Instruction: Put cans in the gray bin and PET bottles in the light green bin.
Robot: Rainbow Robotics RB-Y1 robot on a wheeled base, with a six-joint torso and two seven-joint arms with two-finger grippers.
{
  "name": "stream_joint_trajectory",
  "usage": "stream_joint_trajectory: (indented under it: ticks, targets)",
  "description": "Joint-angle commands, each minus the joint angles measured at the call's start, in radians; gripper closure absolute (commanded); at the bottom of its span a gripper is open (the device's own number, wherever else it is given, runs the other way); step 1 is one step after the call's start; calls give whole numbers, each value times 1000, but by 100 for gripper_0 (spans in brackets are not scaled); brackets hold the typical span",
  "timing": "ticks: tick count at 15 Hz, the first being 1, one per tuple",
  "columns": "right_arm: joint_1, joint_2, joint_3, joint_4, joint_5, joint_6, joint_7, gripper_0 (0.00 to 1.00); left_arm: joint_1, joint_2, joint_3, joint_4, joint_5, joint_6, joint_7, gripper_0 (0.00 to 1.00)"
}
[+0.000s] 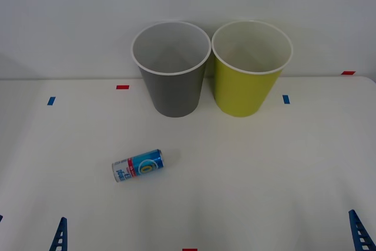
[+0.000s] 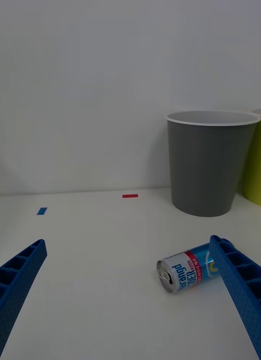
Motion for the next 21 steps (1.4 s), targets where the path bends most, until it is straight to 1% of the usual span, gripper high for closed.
stream_joint_trajectory:
  ticks: [1,2,4,10,12,17,19,21]
  targets:
    - [0,0,0,0,0,0,0,0,-34,38,0,1,18,26,-3,0]
    - [0,0,0,0,0,0,0,0,-51,58,0,0,25,54,-3,0]
    - [0,0,0,0,0,0,0,0,-107,134,0,1,44,100,-4,0]
    - [0,0,0,0,0,0,0,0,-228,324,-33,0,71,204,-18,0]
    - [0,0,0,0,0,0,0,0,-275,370,-35,-2,71,249,-20,0]
    - [0,0,0,0,0,0,0,0,-390,483,-35,-31,101,433,-18,0]
    - [0,0,0,0,0,0,0,0,-450,511,-60,-43,119,500,-15,0]
    - [0,0,0,0,0,0,0,0,-519,525,-80,-45,110,581,-20,0]
